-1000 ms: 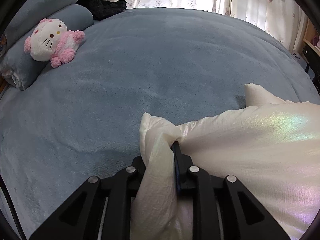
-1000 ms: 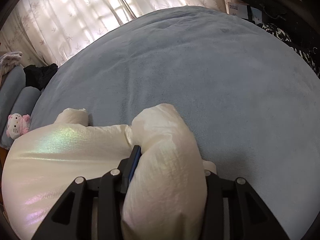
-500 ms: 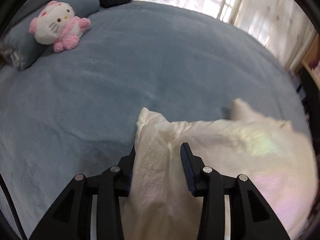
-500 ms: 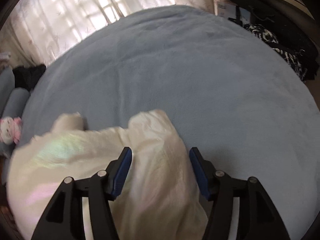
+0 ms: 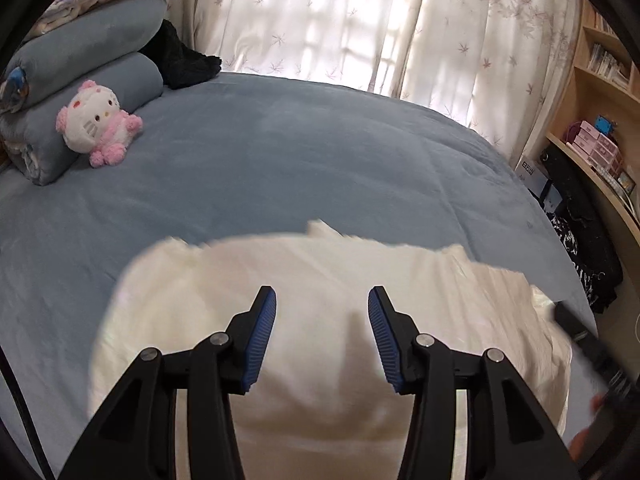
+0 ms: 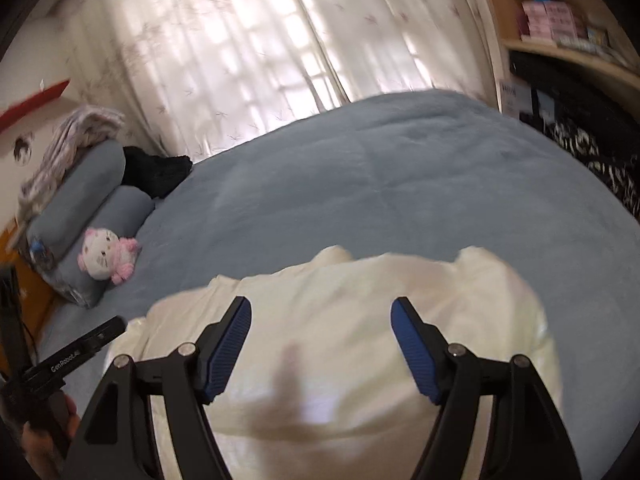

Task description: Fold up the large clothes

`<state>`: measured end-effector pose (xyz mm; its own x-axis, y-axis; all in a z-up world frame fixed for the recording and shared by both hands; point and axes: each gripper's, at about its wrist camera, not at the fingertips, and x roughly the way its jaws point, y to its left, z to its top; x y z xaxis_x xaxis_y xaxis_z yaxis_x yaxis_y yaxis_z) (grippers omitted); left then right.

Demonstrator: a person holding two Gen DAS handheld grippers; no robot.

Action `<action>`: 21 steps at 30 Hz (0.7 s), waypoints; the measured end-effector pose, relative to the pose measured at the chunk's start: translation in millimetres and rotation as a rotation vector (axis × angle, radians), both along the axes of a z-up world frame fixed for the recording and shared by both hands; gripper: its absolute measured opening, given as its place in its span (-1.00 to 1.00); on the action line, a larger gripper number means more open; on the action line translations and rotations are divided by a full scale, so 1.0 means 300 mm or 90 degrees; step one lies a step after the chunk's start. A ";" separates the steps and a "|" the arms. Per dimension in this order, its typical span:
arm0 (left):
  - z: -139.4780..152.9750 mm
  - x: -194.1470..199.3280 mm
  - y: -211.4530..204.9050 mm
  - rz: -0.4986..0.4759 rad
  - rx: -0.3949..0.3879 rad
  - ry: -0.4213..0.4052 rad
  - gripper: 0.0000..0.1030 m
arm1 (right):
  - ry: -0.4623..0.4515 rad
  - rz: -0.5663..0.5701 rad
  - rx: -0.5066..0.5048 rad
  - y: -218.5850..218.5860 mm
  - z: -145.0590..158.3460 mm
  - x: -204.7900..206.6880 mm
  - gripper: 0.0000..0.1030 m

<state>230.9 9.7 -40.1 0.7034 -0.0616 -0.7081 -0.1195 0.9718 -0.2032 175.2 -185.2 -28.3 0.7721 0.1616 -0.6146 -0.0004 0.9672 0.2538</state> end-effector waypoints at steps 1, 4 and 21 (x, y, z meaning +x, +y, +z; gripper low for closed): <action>-0.016 0.002 -0.014 0.001 0.000 0.002 -0.10 | -0.001 0.004 -0.004 0.034 -0.030 0.003 0.40; -0.086 0.012 -0.055 0.023 0.002 0.001 -0.10 | -0.009 -0.006 -0.057 0.106 -0.116 0.018 0.32; -0.270 0.084 -0.134 0.030 0.137 0.009 -0.05 | 0.022 0.007 -0.166 0.181 -0.292 0.111 0.34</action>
